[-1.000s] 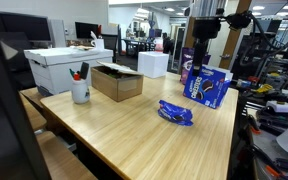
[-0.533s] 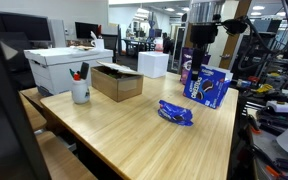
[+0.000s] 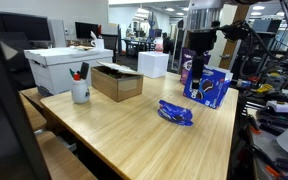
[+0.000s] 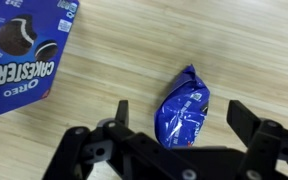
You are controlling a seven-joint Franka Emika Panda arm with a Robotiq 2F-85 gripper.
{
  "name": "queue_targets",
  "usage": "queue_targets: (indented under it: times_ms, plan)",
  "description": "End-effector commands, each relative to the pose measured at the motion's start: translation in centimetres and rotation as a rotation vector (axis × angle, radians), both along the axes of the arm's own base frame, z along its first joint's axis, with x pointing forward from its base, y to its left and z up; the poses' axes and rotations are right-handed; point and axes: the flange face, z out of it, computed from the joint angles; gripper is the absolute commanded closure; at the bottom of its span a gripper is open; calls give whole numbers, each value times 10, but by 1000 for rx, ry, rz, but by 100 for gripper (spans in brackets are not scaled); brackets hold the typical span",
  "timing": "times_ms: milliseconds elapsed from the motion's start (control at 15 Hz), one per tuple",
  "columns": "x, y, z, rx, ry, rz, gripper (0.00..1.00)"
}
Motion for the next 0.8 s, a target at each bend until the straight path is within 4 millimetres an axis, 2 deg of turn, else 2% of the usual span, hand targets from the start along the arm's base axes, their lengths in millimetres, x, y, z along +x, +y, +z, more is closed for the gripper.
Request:
queue_targets:
  times_ms: [0,200,733]
  plan:
    - [7,16,-17,8,39,47,0]
    - [10,23,-27,6,69,54,0]
    - [29,18,-59,58,169,69,0]
